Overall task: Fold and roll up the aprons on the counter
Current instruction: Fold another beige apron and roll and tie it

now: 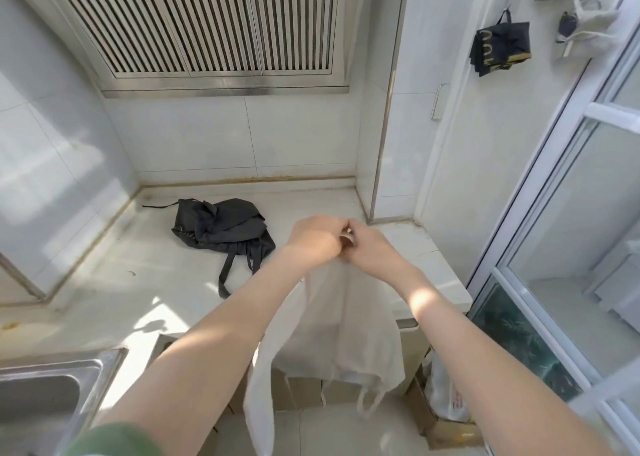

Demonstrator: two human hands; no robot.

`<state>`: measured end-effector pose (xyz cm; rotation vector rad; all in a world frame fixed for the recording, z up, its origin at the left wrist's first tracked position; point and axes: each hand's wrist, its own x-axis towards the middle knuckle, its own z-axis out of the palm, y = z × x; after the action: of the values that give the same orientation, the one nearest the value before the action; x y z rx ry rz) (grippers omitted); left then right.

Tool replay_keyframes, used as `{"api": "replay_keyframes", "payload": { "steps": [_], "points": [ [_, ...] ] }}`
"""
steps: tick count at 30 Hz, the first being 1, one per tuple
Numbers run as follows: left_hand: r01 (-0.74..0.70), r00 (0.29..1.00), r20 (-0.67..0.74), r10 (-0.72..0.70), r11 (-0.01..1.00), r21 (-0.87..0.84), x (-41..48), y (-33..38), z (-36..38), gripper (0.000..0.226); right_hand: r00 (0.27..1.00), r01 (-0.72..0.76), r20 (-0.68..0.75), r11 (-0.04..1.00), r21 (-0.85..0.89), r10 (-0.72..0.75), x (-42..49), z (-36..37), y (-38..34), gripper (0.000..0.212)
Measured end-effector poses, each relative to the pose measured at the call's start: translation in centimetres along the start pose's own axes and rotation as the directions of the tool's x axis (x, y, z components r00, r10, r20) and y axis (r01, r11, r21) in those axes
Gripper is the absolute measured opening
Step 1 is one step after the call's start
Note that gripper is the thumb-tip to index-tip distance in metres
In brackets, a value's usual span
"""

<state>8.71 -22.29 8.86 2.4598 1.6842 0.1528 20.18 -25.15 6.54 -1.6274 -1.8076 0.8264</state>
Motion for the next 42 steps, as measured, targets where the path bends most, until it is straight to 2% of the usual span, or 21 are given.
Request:
{"api": "replay_keyframes", "payload": {
  "steps": [2,3,5,6,8,10,12,16,18,20,21,23,25,27,29,32,33,35,37,42],
  "points": [
    [0.066,0.989,-0.116,-0.095,0.97,-0.234,-0.5,-1.7,0.0,0.011,1.0,0.004,-0.03,1.0,0.026,-0.003,0.6,0.3,-0.5,0.015],
    [0.086,0.973,-0.161,-0.164,0.91,-0.406,-0.9,-2.9,0.2,0.015,0.999,0.001,-0.048,0.995,0.101,0.004,0.7,0.3,-0.6,0.012],
    [0.075,0.964,-0.13,-0.232,0.707,-0.703,-1.9,-5.6,1.3,0.033,0.99,-0.018,-0.125,0.954,0.299,0.058,1.1,0.3,-0.9,0.012],
    [0.082,0.977,-0.068,-0.2,0.657,-0.749,-2.4,-6.6,2.0,0.041,0.983,-0.024,-0.16,0.916,0.4,0.095,1.3,0.3,-1.0,0.012],
    [0.124,0.992,0.081,-0.096,0.689,-0.714,-3.4,-8.0,3.2,0.052,0.971,0.005,-0.204,0.844,0.536,0.124,1.6,0.3,-1.3,0.018],
    [0.15,0.987,0.145,-0.068,0.707,-0.691,-4.0,-8.3,4.3,0.041,0.968,0.024,-0.218,0.817,0.576,0.126,2.0,0.4,-1.7,0.026],
    [0.142,0.99,0.086,-0.116,0.687,-0.713,-4.2,-7.8,4.7,0.019,0.969,0.033,-0.218,0.813,0.581,0.116,2.5,0.7,-2.2,0.024],
    [0.098,0.952,-0.142,-0.271,0.709,-0.698,-3.7,-6.5,4.4,0.027,0.981,0.003,-0.163,0.833,0.553,0.104,2.9,1.5,-2.7,0.013],
    [0.065,0.933,-0.222,-0.281,0.743,-0.666,-3.4,-6.6,4.2,0.025,0.986,-0.026,-0.135,0.894,0.447,0.096,3.1,1.4,-3.1,0.013],
    [0.04,0.946,-0.24,-0.219,0.81,-0.585,-3.4,-6.8,3.9,0.025,0.989,-0.022,-0.138,0.985,0.173,0.046,3.2,1.0,-3.4,0.034],
    [0.036,0.958,-0.223,-0.182,0.844,-0.536,-3.4,-6.8,3.8,0.027,0.99,0.011,-0.139,0.998,0.056,-0.003,3.1,0.8,-3.7,0.048],
    [0.045,0.976,-0.17,-0.135,0.892,-0.449,-3.2,-6.6,3.7,0.031,0.991,0.096,-0.095,0.995,-0.006,-0.096,2.8,0.5,-4.2,0.066],
    [0.054,0.984,-0.135,-0.116,0.916,-0.398,-3.0,-6.2,3.7,0.028,0.987,0.163,0.015,0.985,-0.05,-0.162,2.7,0.5,-4.2,0.069],
    [0.037,0.988,-0.121,-0.096,0.908,-0.417,-2.7,-5.9,3.7,0.017,0.975,0.2,0.155,0.931,-0.306,-0.158,2.9,0.6,-3.6,0.071],
    [0.02,0.994,-0.085,-0.064,0.898,-0.44,-2.7,-5.4,3.6,0.017,0.968,0.169,0.246,0.868,-0.466,-0.057,2.9,0.8,-2.9,0.063],
    [-0.01,0.999,-0.051,-0.012,0.91,-0.415,-3.1,-4.4,3.3,0.023,0.972,0.049,0.226,0.895,-0.443,0.059,2.7,1.0,-1.9,0.014],
    [-0.011,0.999,-0.05,-0.01,0.915,-0.404,-3.2,-4.3,3.5,0.026,0.979,0.037,0.197,0.896,-0.442,0.056,2.6,0.9,-1.5,0.008],
    [-0.016,0.999,-0.032,0.006,0.944,-0.329,-3.4,-4.4,3.9,0.025,0.99,0.006,0.127,0.903,-0.43,0.054,2.5,0.5,-0.7,0.011],
    [0.023,1.0,0.017,-0.019,0.97,-0.243,-3.5,-4.6,4.5,0.013,0.997,-0.021,0.067,0.926,-0.377,0.05,2.2,-0.1,-0.2,0.015],
    [0.31,0.949,0.138,-0.284,0.921,-0.234,-3.0,-5.0,5.5,0.017,0.999,-0.026,0.026,0.926,-0.378,0.038,2.0,-1.3,0.0,0.025]
  ]
}}
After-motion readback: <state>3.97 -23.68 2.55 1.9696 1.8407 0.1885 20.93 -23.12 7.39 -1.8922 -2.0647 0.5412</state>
